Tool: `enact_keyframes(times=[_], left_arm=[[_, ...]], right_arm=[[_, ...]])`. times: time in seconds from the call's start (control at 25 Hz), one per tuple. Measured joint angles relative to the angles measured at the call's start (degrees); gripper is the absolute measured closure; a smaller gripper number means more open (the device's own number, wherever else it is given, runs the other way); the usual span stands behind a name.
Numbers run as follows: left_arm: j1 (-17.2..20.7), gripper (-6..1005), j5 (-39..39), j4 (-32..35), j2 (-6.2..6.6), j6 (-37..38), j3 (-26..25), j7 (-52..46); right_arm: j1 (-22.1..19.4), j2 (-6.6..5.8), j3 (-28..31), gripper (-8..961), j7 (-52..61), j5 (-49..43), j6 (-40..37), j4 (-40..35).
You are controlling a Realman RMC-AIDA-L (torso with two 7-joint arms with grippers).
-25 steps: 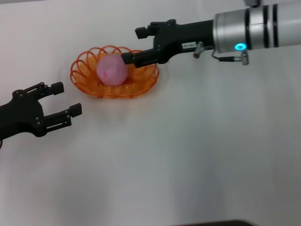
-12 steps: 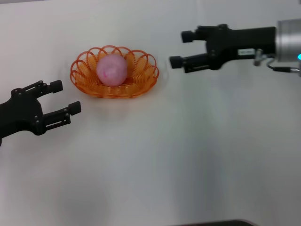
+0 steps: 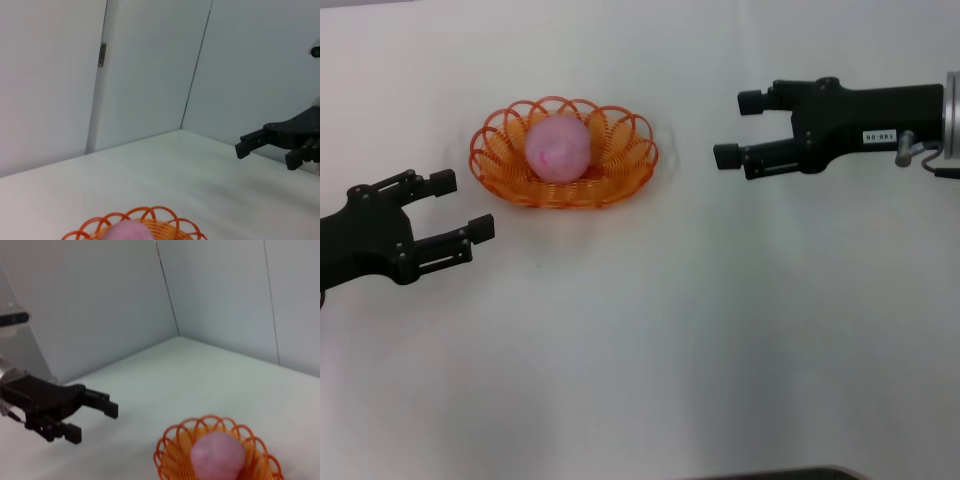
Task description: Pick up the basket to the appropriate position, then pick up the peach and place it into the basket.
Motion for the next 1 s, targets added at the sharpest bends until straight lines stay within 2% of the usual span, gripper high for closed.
enact_keyframes(times=[0.44,0.56,1.0], left_arm=[[0.18,204,6.01,5.84,0.19,-0.45,-0.05,-5.34],[0.34,204,6.92,6.64,0.19,-0.46,-0.20,-6.00],[0.31,203,7.14,7.47,0.18,-0.46,-0.01,-6.53]], right_arm=[[-3.41,0.03,0.43,-6,-4.68,-3.81,-1.47,0.16],[-4.41,0.44,1.74,-6,-7.07,-4.11,-1.99,0.24],[-4.64,0.77,2.40,-6,-7.55,-4.79,-1.65,0.64]])
